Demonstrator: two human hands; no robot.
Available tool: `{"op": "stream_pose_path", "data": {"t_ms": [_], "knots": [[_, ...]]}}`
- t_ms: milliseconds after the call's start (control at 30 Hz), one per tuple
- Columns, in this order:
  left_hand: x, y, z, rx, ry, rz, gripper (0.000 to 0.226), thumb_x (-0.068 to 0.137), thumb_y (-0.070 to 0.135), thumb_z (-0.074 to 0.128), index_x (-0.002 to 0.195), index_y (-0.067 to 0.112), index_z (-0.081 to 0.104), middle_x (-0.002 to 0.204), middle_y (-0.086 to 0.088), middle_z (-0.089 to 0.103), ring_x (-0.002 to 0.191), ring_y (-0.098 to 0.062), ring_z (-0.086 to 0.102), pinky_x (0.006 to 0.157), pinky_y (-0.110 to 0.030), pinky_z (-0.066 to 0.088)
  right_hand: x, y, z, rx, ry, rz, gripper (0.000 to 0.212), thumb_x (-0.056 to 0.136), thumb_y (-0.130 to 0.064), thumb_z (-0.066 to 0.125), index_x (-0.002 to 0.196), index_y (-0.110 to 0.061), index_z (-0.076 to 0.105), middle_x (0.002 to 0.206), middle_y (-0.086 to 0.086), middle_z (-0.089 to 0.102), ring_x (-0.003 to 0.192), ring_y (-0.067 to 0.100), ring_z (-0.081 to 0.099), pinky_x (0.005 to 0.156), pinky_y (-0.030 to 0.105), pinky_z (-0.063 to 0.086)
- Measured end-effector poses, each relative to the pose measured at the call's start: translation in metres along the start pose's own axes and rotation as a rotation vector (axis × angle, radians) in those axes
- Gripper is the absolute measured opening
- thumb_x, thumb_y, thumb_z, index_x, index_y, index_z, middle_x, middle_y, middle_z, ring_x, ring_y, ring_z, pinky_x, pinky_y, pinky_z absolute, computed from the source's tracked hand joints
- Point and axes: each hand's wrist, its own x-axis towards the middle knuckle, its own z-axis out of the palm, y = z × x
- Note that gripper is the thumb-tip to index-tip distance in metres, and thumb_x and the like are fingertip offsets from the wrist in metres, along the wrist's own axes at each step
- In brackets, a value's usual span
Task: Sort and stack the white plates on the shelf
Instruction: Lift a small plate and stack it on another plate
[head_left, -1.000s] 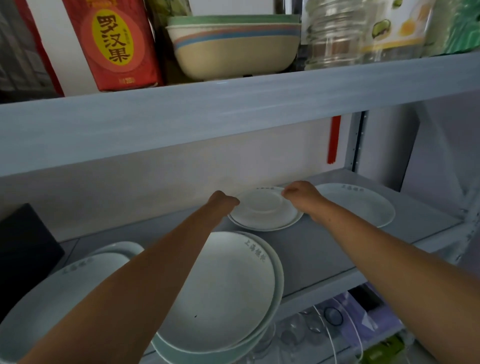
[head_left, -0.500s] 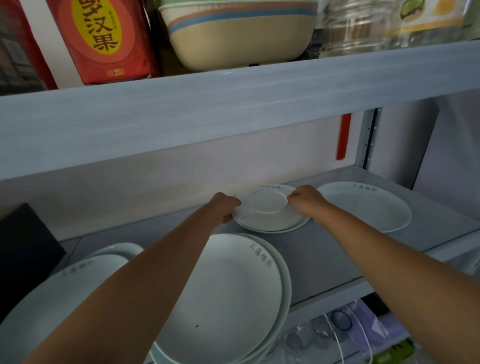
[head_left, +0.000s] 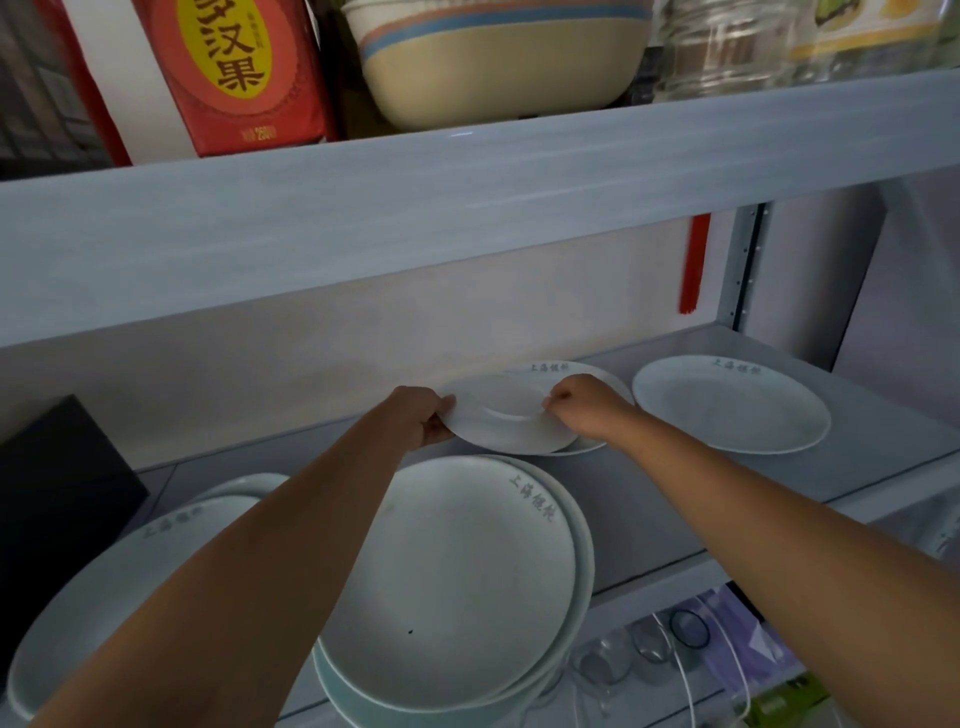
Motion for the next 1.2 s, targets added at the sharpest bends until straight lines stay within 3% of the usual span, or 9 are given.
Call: {"op": "stream_pose_path", "data": {"t_ms": [167,300,433,533,633,867,1000,1100,1200], "knots": [[-0.017,0.004,-0.002,-0.121,-0.068,0.074,0.031,0.090,-0.003,0.061,0.120,-0.007,0.054,0.090,-0.016,0.065,0.075,-0.025,0.064,0.071,-0.039,0.055,-0.015,-0.014,0.007,-0.019,-0.005,-0.066,0.065,0.086,-0.050,0.063,0.138,-0.014,0.048,0.141,0.008,0.053,0.127,0.026,0.052,0.100,0.032,0.039],[-0.041,0.020,0.013,-0.195,-0.130,0.176,0.034,0.086,-0.009,0.061,0.119,-0.011,0.054,0.094,-0.020,0.066,0.078,-0.029,0.066,0.073,-0.042,0.055,-0.038,-0.033,0.002,-0.168,0.091,-0.251,0.079,0.082,-0.056,0.063,0.144,-0.013,0.039,0.145,0.009,0.049,0.131,0.027,0.049,0.104,0.036,0.040],[-0.066,0.030,0.040,-0.205,-0.189,0.296,0.032,0.083,-0.008,0.064,0.114,-0.014,0.059,0.092,-0.021,0.067,0.075,-0.028,0.068,0.061,-0.033,0.060,-0.057,-0.041,-0.007,-0.363,0.170,-0.288,0.061,0.090,-0.041,0.057,0.139,-0.008,0.039,0.133,0.015,0.057,0.117,0.034,0.057,0.091,0.040,0.048],[-0.087,0.032,0.063,-0.228,-0.346,0.406,0.029,0.086,-0.006,0.064,0.114,-0.005,0.056,0.093,-0.019,0.068,0.079,-0.025,0.069,0.070,-0.031,0.061,-0.071,-0.041,-0.015,-0.413,0.394,-0.180,0.041,0.095,-0.013,0.044,0.134,-0.005,0.039,0.119,0.019,0.063,0.106,0.039,0.062,0.085,0.043,0.050],[-0.103,0.033,0.079,-0.127,-0.412,0.509,0.035,0.085,-0.003,0.065,0.117,0.009,0.056,0.106,-0.013,0.071,0.093,-0.022,0.068,0.087,-0.030,0.052,-0.080,-0.029,-0.032,-0.181,0.556,-0.004,0.037,0.092,-0.001,0.041,0.128,-0.002,0.044,0.114,0.022,0.064,0.103,0.040,0.063,0.085,0.045,0.052],[-0.094,0.035,0.067,0.008,-0.097,0.522,0.035,0.086,-0.001,0.065,0.120,0.008,0.065,0.110,-0.008,0.067,0.102,-0.018,0.060,0.090,-0.025,0.043,-0.094,0.008,-0.071,0.302,0.772,0.153,0.033,0.089,0.003,0.041,0.120,0.004,0.052,0.118,0.026,0.062,0.106,0.044,0.060,0.085,0.047,0.052],[-0.089,0.026,0.052,0.167,-0.019,0.474,0.044,0.085,0.010,0.071,0.127,0.010,0.060,0.128,-0.016,0.062,0.118,-0.031,0.060,0.102,-0.038,0.046,-0.099,0.012,-0.078,0.824,0.642,0.226,0.044,0.085,0.004,0.044,0.127,-0.008,0.052,0.122,0.015,0.060,0.109,0.039,0.060,0.064,0.054,0.060],[-0.093,0.017,0.037,0.239,-0.023,0.429,0.048,0.091,0.017,0.065,0.134,0.005,0.051,0.120,-0.016,0.063,0.095,-0.027,0.064,0.084,-0.034,0.050,-0.105,-0.005,-0.074,1.080,0.484,0.242,0.042,0.088,0.008,0.042,0.126,-0.007,0.052,0.119,0.012,0.059,0.102,0.035,0.062,0.046,0.041,0.058],[-0.111,0.010,0.018,0.223,-0.109,0.334,0.039,0.101,0.025,0.048,0.129,-0.001,0.048,0.098,-0.014,0.066,0.077,-0.025,0.066,0.069,-0.035,0.054,-0.112,-0.029,-0.066,1.124,0.337,0.217,0.036,0.089,0.012,0.040,0.120,-0.002,0.052,0.117,0.016,0.058,0.098,0.035,0.062,0.048,0.040,0.057]]}}
